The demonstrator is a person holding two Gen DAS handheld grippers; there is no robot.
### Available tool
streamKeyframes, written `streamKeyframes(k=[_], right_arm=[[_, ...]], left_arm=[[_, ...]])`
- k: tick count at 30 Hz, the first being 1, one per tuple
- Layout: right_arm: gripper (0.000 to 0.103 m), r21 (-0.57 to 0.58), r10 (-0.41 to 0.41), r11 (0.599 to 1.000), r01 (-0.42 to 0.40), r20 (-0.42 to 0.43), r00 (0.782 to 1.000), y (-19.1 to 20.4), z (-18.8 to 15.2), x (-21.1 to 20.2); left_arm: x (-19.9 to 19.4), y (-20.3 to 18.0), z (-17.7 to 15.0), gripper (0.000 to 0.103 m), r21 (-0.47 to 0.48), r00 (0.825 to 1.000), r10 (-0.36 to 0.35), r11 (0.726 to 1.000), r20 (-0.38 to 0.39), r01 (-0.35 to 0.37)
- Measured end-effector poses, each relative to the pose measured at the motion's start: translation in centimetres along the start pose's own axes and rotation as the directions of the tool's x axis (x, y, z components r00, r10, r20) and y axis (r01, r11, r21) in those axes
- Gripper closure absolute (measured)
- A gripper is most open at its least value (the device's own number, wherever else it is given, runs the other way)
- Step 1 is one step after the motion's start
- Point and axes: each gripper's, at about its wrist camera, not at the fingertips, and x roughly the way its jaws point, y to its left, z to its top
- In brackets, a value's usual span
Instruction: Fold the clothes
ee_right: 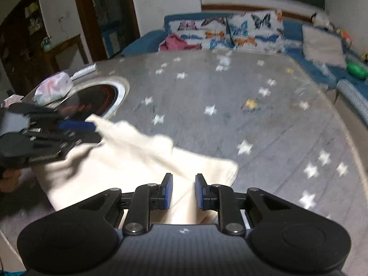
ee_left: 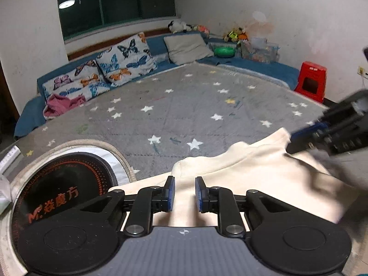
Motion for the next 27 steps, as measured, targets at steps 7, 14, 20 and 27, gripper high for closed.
streamKeyframes(k=[7, 14, 20, 27], right_arm=[[0.083, -0.129, 0.109, 0.986, -0.110, -0.016, 0.994, 2.7, -0.9, -2.7], [0.083, -0.263, 0.140, 0.952, -0.157, -0.083, 0.987, 5.6, -2.7, -1.5], [0.084, -0.322, 0.127, 0.933, -0.162, -0.129, 0.984, 5.5, -3.2, -1.1], [0.084, -0.336, 0.100, 0.930, -0.147, -0.151, 0.983, 4.1, -4.2, -2.7]], left_arm=[[-3.2, -0.6, -2.5, 0.075, 0.021, 1.000, -0.003, 1.000, 0.008, 0.003], [-2.8, 1.1, -4.7, 0.074, -0.063, 0.999, 0.013, 0.998, -0.048, -0.016], [-3.9, 0.1, -5.7, 0.073, -0.120, 0.998, -0.028, 0.993, -0.054, 0.021], [-6.2, -2.4, -6.8, 0.070, -0.110, 0.995, -0.090, 0.990, -0.047, 0.085]])
